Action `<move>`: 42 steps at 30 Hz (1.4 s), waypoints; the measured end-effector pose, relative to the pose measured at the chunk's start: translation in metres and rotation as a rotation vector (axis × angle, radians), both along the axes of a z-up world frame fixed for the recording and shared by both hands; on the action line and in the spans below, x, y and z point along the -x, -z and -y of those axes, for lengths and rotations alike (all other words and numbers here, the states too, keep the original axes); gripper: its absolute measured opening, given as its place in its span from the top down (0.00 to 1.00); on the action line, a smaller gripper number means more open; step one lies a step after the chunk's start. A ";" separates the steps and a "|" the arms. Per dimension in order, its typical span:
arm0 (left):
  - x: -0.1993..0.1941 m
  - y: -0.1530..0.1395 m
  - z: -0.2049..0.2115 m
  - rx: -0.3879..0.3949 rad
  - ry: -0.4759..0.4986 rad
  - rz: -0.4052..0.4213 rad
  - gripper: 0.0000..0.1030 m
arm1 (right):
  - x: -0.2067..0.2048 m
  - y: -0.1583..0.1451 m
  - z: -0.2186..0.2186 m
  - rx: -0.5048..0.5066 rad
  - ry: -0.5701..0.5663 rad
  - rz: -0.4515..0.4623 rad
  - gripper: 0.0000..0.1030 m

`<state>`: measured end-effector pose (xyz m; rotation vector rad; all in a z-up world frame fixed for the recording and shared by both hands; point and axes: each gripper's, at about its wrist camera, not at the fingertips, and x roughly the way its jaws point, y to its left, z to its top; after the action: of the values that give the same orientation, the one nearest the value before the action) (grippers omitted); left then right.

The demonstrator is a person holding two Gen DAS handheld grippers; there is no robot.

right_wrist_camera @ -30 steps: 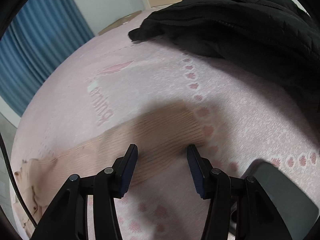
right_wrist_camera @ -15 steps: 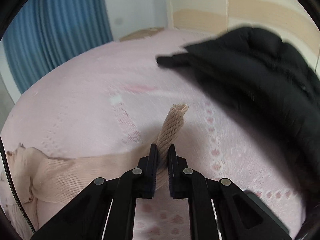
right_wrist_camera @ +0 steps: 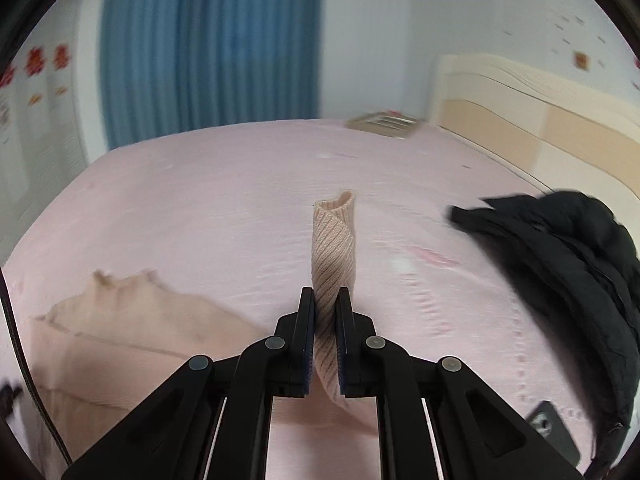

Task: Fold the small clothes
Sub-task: 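Fold the gripped sleeve across the sweater body and release it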

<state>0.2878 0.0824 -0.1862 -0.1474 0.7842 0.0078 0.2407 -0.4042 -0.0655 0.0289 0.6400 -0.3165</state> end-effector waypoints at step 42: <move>-0.051 0.029 -0.070 -0.028 -0.027 0.126 0.25 | 0.008 0.109 -0.200 0.086 -0.310 -0.148 0.43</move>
<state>0.3387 0.1522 -0.2150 -0.1305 0.6557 0.0344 0.2323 -0.2043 -0.1744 -0.1765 0.7648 -0.0465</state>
